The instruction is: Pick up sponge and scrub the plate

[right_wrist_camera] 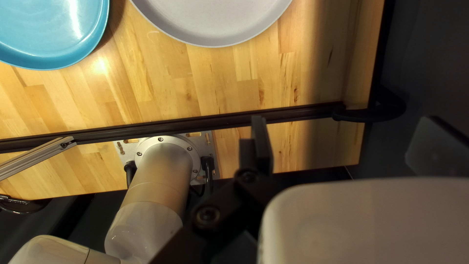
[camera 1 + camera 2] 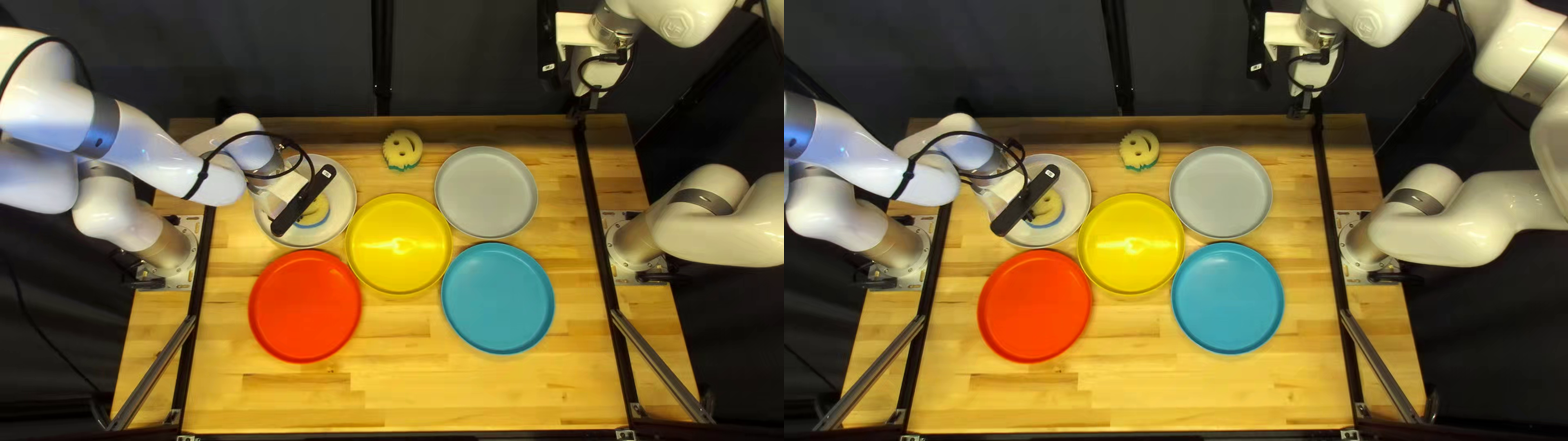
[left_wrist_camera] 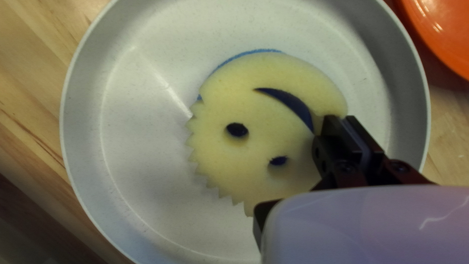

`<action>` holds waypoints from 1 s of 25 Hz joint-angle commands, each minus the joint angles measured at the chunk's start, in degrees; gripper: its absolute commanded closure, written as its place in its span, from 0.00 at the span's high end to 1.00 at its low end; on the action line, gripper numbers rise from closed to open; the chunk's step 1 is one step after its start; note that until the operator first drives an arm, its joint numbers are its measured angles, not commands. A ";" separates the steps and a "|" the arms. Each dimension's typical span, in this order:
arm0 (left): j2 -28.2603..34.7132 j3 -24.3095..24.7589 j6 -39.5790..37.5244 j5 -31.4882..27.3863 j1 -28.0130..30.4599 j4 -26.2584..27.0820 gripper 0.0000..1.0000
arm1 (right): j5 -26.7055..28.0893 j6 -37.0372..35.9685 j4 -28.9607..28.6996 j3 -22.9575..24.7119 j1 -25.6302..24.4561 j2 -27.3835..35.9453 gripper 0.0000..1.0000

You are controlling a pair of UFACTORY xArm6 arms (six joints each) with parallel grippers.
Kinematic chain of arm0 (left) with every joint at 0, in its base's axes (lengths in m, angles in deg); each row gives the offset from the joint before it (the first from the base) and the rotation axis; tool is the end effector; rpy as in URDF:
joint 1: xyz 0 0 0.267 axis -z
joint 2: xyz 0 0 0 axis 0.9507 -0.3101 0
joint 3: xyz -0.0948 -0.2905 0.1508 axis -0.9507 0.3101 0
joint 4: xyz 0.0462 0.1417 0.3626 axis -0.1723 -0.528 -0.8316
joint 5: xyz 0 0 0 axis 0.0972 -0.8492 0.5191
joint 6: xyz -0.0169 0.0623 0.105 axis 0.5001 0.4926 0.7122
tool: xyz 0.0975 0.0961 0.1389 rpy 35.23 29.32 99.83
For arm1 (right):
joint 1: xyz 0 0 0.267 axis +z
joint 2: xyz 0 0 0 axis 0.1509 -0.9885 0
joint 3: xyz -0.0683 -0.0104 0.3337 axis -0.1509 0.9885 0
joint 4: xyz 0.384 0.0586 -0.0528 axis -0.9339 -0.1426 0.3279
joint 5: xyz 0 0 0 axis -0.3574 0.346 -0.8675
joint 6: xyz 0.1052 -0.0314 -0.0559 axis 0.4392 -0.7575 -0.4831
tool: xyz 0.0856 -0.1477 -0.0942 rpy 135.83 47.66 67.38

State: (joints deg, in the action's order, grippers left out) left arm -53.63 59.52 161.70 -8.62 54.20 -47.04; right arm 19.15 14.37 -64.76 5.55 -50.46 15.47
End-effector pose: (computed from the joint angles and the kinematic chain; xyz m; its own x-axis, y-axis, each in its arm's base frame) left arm 0.3107 0.0701 0.0403 0.7676 -0.6059 0.2090 -0.6219 -0.7829 0.0144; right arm 0.2230 -0.2116 0.2921 0.9938 -0.1058 -0.0326 -0.1053 -0.9943 0.0173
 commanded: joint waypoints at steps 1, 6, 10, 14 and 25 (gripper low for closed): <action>0.43 -1.42 -0.36 -1.81 -1.63 -1.46 0.00 | 0.00 0.00 0.00 0.00 0.00 0.00 1.00; -0.24 -1.73 1.93 -2.45 -4.25 -1.30 0.00 | 0.00 0.00 0.00 0.00 0.00 0.00 1.00; -1.15 -2.06 1.74 -1.92 -3.39 -0.70 0.00 | 0.00 0.00 0.00 0.00 0.00 0.00 1.00; -0.69 -0.54 -0.59 -0.45 0.79 0.17 0.00 | 0.00 0.00 0.00 0.00 0.00 0.00 1.00; 1.05 -0.16 -0.97 -2.25 0.96 -0.47 0.00 | 0.00 0.00 0.00 0.00 0.00 0.00 1.00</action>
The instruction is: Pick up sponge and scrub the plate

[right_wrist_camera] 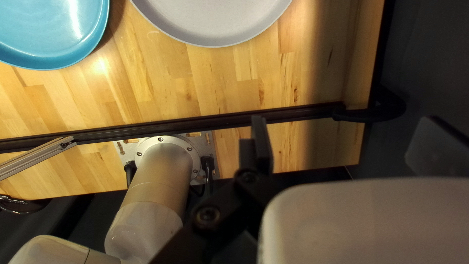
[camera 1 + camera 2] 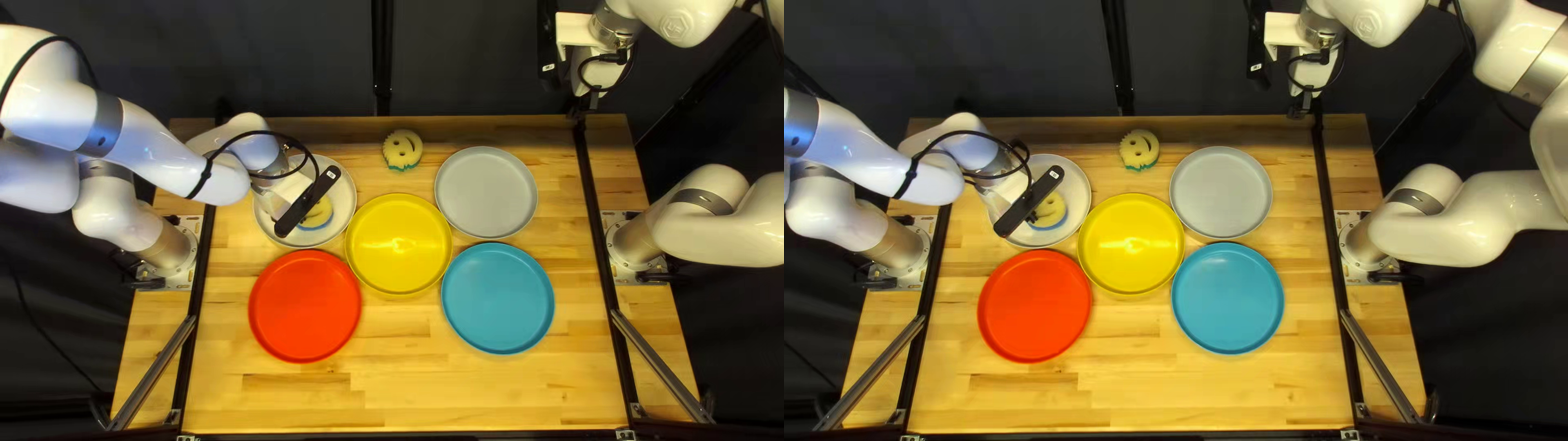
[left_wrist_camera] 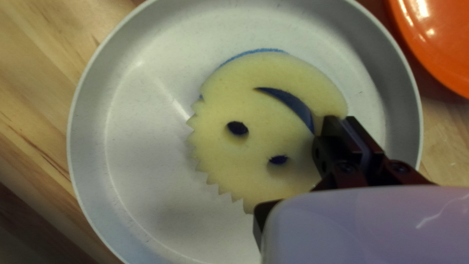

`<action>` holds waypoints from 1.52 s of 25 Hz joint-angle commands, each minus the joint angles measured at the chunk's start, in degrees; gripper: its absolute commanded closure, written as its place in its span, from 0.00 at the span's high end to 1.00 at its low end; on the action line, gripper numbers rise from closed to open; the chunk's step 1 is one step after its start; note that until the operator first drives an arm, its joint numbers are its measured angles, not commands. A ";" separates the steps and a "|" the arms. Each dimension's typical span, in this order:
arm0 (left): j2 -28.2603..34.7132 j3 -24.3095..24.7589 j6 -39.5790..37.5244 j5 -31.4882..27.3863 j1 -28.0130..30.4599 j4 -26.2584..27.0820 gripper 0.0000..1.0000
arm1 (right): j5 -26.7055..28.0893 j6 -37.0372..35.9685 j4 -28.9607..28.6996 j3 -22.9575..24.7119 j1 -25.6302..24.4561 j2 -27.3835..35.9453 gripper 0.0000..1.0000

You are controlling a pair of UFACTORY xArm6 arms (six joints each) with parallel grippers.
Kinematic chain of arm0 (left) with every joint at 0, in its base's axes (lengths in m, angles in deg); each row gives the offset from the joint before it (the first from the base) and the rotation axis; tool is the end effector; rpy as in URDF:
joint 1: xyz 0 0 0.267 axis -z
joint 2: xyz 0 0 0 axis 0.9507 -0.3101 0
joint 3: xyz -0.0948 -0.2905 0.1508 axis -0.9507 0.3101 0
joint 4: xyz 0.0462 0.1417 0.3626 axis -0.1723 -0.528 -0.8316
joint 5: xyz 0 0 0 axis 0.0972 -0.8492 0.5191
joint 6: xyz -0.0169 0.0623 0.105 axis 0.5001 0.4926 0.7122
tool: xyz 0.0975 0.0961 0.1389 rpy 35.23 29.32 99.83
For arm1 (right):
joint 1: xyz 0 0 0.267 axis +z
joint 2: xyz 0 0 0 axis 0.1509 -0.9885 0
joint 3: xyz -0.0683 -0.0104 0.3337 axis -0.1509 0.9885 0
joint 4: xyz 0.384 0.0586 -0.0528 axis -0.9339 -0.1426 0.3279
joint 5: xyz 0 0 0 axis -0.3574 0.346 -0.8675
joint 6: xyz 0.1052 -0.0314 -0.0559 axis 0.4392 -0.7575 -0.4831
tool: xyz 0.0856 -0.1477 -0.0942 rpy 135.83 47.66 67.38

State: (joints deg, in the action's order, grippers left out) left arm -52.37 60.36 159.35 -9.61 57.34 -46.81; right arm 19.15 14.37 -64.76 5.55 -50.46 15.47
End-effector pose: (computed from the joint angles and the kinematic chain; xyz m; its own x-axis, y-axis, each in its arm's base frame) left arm 0.3071 0.0489 0.0403 0.7611 -0.6140 0.2093 -0.6333 -0.7732 0.0345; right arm 0.2230 -0.2116 0.2921 0.9938 -0.1058 -0.0326 -0.1053 -0.9943 0.0173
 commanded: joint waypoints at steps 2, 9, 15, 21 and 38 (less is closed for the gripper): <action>-0.75 -2.01 2.63 -2.18 -4.24 -1.26 0.00 | 0.00 0.00 0.00 0.00 0.00 0.00 1.00; -4.11 -6.07 6.26 -4.18 -9.61 -2.52 0.00 | 0.00 0.00 0.00 0.00 0.00 0.00 1.00; -7.38 -8.89 8.27 -4.57 -11.46 -2.56 0.00 | 0.00 0.00 0.00 0.00 0.00 0.00 1.00; -7.59 -8.92 7.02 -4.12 -8.60 -1.82 0.00 | 0.00 0.00 0.00 0.00 0.00 0.00 1.00; -6.70 -6.68 8.56 -3.26 -7.22 0.15 0.00 | 0.00 0.00 0.00 0.00 0.00 0.00 1.00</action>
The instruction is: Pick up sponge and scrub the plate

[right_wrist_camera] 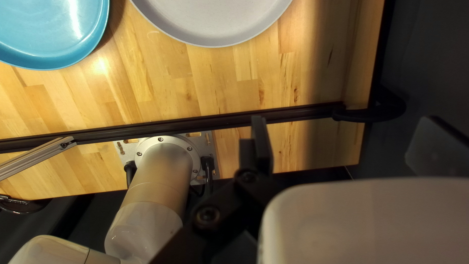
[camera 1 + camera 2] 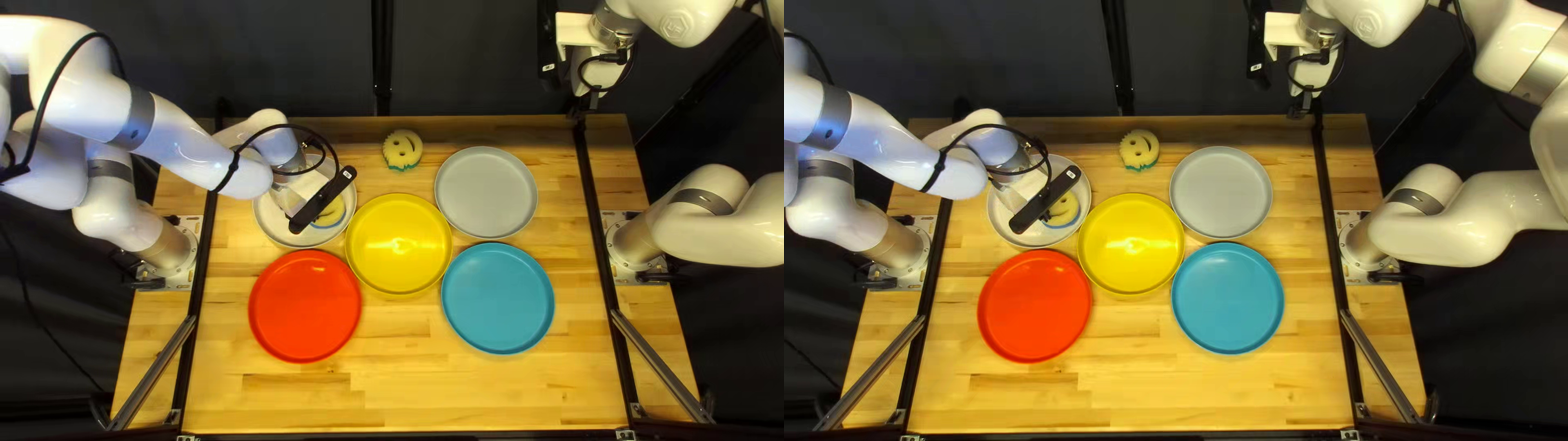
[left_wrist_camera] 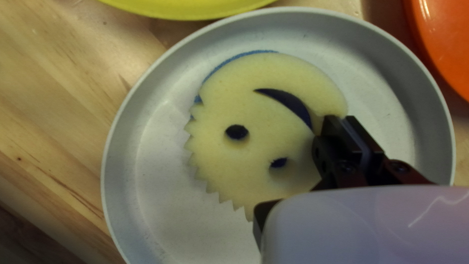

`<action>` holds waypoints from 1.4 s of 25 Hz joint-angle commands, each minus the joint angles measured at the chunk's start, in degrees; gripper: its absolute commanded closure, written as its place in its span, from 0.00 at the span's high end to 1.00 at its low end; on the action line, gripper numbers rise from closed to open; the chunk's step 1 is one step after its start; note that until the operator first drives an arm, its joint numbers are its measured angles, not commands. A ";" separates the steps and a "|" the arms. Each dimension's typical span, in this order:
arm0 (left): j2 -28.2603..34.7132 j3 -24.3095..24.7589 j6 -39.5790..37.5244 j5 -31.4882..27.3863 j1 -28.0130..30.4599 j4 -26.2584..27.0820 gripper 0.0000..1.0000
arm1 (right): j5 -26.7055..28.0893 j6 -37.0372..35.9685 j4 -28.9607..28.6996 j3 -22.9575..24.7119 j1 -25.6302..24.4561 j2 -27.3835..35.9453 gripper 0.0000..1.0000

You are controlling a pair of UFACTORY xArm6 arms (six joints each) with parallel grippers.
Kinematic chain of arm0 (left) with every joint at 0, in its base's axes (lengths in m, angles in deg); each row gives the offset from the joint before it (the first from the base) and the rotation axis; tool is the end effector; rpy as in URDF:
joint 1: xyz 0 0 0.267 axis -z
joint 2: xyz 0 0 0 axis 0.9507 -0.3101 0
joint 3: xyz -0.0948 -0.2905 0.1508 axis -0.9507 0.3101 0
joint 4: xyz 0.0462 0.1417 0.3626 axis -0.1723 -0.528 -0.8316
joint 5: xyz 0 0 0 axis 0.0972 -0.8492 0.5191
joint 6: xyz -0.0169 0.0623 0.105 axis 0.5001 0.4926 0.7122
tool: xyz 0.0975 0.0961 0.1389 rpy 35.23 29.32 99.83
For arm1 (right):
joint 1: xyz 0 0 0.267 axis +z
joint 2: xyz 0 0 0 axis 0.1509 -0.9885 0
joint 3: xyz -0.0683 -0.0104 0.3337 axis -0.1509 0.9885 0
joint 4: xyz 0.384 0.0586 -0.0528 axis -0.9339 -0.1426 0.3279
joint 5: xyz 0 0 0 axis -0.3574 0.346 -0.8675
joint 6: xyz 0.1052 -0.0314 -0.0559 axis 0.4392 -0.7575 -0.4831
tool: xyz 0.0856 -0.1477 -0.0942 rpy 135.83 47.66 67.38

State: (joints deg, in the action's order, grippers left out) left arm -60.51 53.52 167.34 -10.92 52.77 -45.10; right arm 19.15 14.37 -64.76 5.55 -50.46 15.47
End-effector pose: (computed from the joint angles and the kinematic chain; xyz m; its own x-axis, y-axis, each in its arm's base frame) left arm 0.3320 0.0784 0.0369 0.7407 -0.6377 0.2114 -0.6604 -0.7489 0.0548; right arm 0.2230 -0.2116 0.2921 0.9938 -0.1058 -0.0326 -0.1053 -0.9943 0.0173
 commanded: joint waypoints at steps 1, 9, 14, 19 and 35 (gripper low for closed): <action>1.52 0.15 1.01 -2.29 -3.57 -1.83 0.00 | 0.00 0.00 0.00 0.00 0.00 0.00 1.00; 3.88 1.26 3.07 -5.40 -9.75 -4.08 0.00 | 0.00 0.00 0.00 0.00 0.00 0.00 1.00; 7.49 4.06 1.19 -6.46 -9.55 -5.08 0.00 | 0.00 0.00 0.00 0.00 0.00 0.00 1.00; 11.02 6.90 -1.47 -6.87 -7.68 -5.69 0.00 | 0.00 0.00 0.00 0.00 0.00 0.00 1.00; 16.80 11.23 -7.19 -6.14 -2.47 -5.89 0.00 | 0.00 0.00 0.00 0.00 0.00 0.00 1.00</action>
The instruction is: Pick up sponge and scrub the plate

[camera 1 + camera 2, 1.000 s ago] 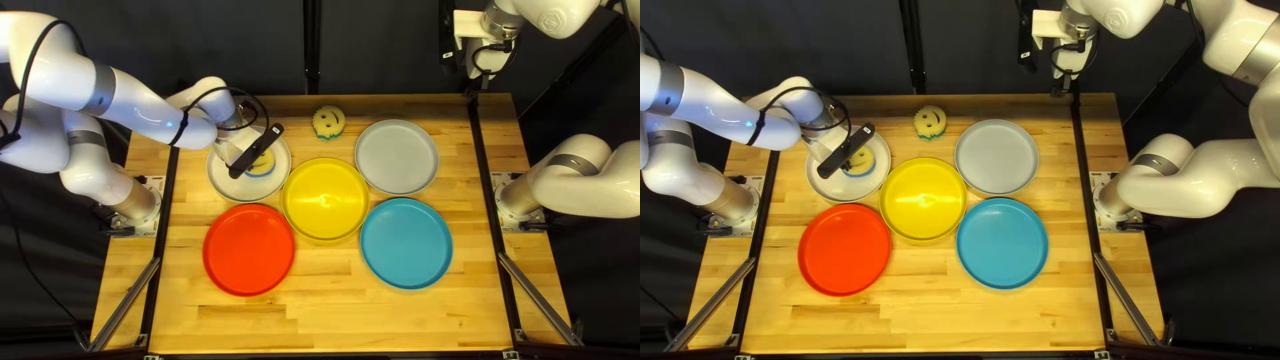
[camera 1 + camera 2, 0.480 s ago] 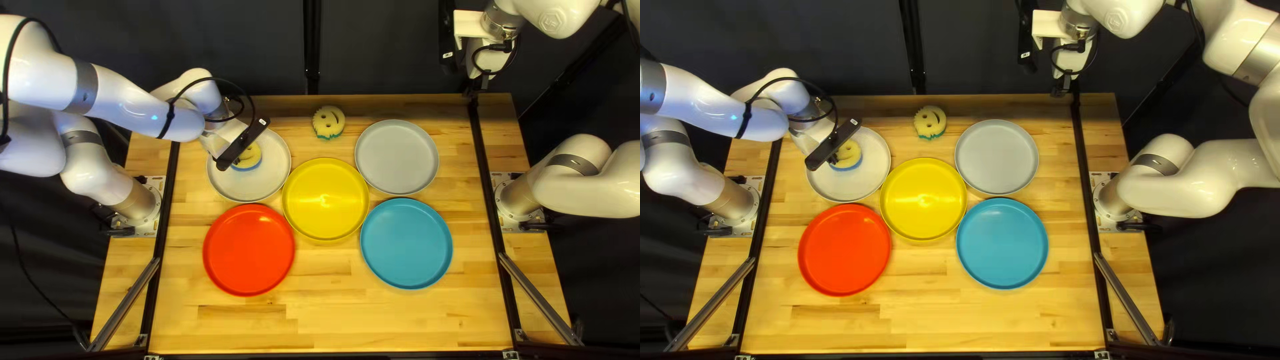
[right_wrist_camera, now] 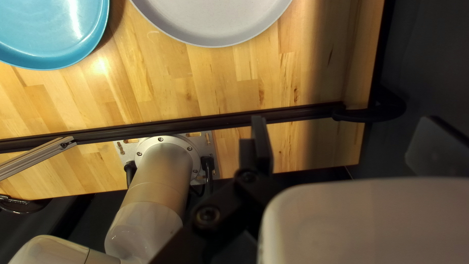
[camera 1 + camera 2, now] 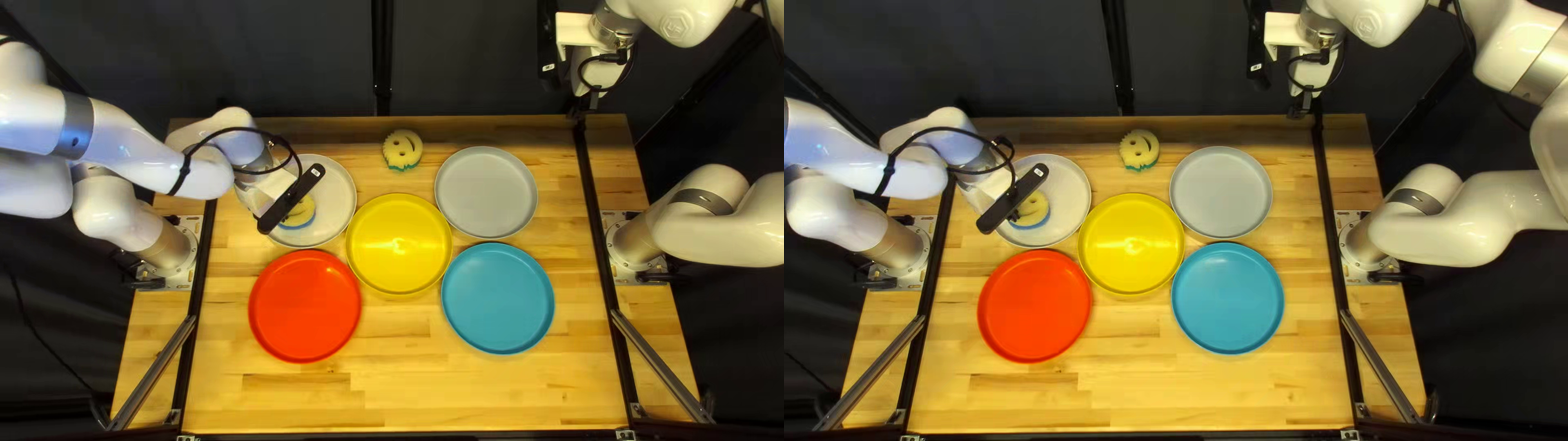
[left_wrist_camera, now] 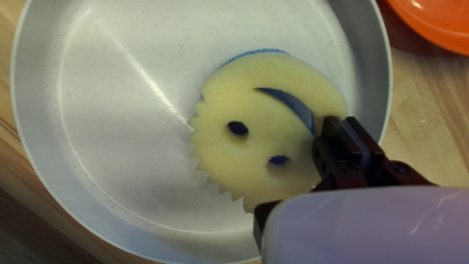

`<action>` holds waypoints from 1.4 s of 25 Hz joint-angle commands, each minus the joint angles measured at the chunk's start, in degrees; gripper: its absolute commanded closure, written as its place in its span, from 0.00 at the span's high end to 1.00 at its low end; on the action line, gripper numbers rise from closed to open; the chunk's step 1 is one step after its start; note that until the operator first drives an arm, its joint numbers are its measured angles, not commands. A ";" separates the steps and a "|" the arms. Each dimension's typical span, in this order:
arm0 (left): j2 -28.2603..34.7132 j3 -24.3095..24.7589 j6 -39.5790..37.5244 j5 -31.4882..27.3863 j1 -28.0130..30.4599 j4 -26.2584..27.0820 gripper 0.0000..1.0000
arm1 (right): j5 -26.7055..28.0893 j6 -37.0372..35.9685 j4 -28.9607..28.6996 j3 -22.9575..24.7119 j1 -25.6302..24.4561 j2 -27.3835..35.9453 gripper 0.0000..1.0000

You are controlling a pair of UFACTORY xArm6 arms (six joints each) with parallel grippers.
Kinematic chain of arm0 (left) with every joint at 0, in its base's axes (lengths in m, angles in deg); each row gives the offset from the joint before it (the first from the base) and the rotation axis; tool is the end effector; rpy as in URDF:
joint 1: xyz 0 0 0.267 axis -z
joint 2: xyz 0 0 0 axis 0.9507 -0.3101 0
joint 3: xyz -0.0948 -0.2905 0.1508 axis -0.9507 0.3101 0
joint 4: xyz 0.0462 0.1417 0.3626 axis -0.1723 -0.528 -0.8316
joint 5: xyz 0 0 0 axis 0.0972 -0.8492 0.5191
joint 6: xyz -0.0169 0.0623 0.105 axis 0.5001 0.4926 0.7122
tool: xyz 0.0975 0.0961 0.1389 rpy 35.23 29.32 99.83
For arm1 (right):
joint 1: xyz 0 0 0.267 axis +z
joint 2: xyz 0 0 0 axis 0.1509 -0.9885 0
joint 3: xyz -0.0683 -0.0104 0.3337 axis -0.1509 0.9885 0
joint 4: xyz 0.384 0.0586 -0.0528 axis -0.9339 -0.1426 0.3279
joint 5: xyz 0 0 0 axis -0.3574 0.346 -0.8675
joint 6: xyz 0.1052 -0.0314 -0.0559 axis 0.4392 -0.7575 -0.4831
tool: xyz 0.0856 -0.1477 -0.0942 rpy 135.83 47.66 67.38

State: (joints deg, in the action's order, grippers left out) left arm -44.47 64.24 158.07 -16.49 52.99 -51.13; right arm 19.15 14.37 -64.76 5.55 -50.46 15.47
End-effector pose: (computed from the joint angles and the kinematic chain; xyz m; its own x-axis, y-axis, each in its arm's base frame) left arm 0.2649 0.0538 0.0437 0.7778 -0.6034 0.1761 -0.6211 -0.7807 0.0682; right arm 0.2230 -0.2116 0.2921 0.9938 -0.1058 -0.0326 -0.1053 -0.9943 0.0173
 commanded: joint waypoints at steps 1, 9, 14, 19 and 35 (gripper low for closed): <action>1.48 0.97 3.37 -1.23 -4.44 0.08 0.00 | 0.00 0.00 0.00 0.00 0.00 0.00 1.00; -2.12 -1.42 8.18 -1.49 -9.77 0.82 0.00 | 0.00 0.00 0.00 0.00 0.00 0.00 1.00; -7.93 -5.28 10.19 0.13 -10.12 1.66 0.00 | 0.00 0.00 0.00 0.00 0.00 0.00 1.00; -11.63 -9.24 9.22 0.79 -7.81 1.85 0.00 | 0.00 0.00 0.00 0.00 0.00 0.00 1.00; -13.69 -7.19 4.40 7.19 4.67 4.40 0.00 | 0.00 0.00 0.00 0.00 0.00 0.00 1.00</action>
State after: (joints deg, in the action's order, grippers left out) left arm -59.29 55.51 163.59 -9.87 56.07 -47.02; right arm 19.15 14.37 -64.76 5.55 -50.46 15.47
